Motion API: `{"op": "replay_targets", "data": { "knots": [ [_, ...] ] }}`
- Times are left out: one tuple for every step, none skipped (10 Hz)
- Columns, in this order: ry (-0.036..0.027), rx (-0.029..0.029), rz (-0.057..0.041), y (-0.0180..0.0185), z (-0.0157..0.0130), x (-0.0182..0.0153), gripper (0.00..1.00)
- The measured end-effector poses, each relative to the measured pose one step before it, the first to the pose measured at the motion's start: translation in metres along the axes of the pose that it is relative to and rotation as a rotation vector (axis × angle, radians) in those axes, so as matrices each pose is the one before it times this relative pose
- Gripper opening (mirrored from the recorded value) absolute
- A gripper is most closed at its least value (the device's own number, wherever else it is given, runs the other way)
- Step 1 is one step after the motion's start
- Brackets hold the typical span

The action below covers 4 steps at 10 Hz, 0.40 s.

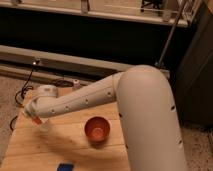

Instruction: Place the pepper in the ceramic cup

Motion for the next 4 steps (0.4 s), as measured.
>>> {"op": "replay_targets", "data": {
  "knots": [
    [-0.0151,-0.00437,0.01275,0.00179,-0.00014,-0.00265,0.8],
    [-0.01691,-0.00862,0.01869,0.0033,-0.00079,-0.00263,0.8],
    [-0.00125,-0.0008,0.0007,0.00039,0.00006,-0.0004,0.8],
    [-0.00004,0.00028,-0.00063,-0.00029,0.00014,0.00005,0.8]
  ]
}}
